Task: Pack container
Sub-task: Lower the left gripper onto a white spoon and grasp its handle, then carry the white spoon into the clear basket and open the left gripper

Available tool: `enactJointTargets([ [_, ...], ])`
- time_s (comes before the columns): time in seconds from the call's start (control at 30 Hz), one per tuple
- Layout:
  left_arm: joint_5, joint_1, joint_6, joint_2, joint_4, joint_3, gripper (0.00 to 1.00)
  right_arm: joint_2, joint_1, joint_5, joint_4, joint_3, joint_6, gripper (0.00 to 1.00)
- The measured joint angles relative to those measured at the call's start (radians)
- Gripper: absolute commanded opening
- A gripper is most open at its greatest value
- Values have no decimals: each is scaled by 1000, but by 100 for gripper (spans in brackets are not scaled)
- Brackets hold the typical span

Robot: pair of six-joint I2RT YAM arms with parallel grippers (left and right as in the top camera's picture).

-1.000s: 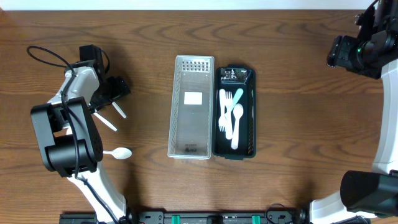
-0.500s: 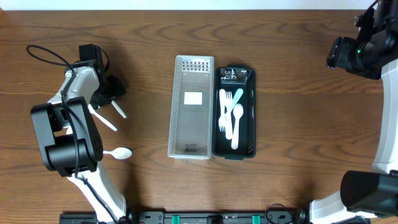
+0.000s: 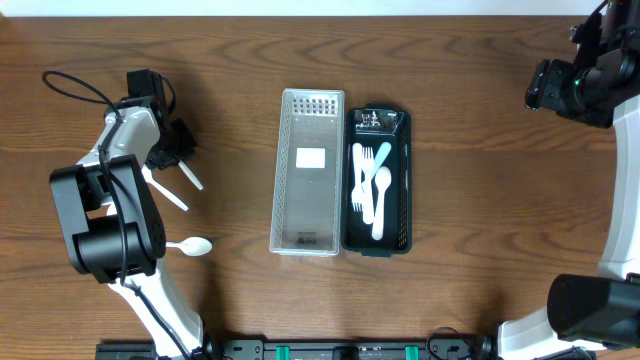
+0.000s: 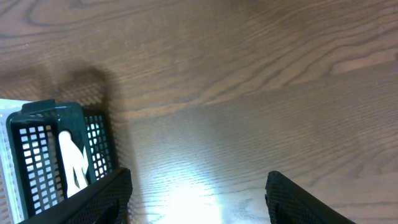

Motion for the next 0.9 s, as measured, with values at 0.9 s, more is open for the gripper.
enactJointTargets([
  [0.9, -10, -163, 20, -294, -207, 96, 6, 0, 0, 0, 60, 0, 0, 72],
])
